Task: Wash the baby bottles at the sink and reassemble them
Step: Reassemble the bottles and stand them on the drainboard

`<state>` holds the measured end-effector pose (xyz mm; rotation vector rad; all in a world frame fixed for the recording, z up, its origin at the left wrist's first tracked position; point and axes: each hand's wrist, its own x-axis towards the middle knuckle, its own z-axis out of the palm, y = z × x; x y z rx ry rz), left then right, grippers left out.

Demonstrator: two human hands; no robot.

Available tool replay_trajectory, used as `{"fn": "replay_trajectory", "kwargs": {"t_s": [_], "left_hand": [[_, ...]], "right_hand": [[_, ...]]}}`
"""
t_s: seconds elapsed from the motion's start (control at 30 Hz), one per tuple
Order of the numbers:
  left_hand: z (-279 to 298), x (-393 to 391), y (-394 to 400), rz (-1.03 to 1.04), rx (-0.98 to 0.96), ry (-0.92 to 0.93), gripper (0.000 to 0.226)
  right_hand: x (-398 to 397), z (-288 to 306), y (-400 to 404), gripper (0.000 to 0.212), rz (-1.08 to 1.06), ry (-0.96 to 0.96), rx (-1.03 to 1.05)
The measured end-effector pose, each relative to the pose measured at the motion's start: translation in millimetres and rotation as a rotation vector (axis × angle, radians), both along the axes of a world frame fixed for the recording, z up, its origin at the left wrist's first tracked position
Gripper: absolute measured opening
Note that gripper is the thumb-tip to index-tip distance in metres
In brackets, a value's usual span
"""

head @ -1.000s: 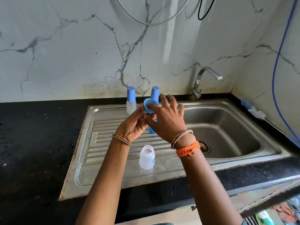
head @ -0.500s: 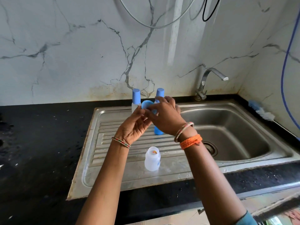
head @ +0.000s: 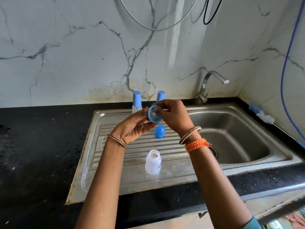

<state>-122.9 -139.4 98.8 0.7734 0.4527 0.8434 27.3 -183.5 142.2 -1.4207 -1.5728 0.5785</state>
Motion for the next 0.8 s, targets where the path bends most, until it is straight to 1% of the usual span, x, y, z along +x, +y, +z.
{"fn": "replay_trajectory", "kwargs": {"t_s": [0.07, 0.17, 0.23, 0.3, 0.37, 0.47, 0.53, 0.6, 0.67, 0.73, 0.8], "left_hand": [[4, 2, -2, -0.001, 0.014, 0.053, 0.029], [8, 5, -3, 0.053, 0.047, 0.182, 0.030], [9, 8, -2, 0.108, 0.071, 0.235, 0.031], [11, 12, -3, 0.151, 0.106, 0.296, 0.027], [9, 18, -5, 0.204, 0.157, 0.347, 0.016], [5, 23, -5, 0.320, 0.256, 0.456, 0.012], [5, 23, -4, 0.388, 0.327, 0.572, 0.012], [5, 20, -1, 0.412, 0.364, 0.633, 0.012], [8, 18, -1, 0.431, 0.398, 0.645, 0.014], [10, 22, -1, 0.498, 0.485, 0.719, 0.012], [12, 29, -3, 0.589, 0.607, 0.842, 0.007]], "right_hand": [[2, -3, 0, 0.017, -0.003, -0.022, -0.004], [7, -6, 2, 0.016, 0.012, 0.115, -0.073], [6, -9, 4, 0.014, -0.031, 0.156, -0.081], [3, -15, 6, 0.011, -0.135, 0.118, -0.040], [-3, -20, 7, 0.010, -0.221, 0.052, 0.019], [-11, -26, 5, 0.011, -0.286, -0.007, 0.077], [-8, -28, 4, 0.013, -0.208, 0.038, 0.013], [0, -25, 3, 0.012, -0.041, 0.226, -0.123], [6, -21, 0, 0.010, 0.069, 0.399, -0.191], [7, -20, 0, 0.012, 0.051, 0.424, -0.171], [5, -19, 3, 0.009, -0.015, 0.381, -0.128]]}}
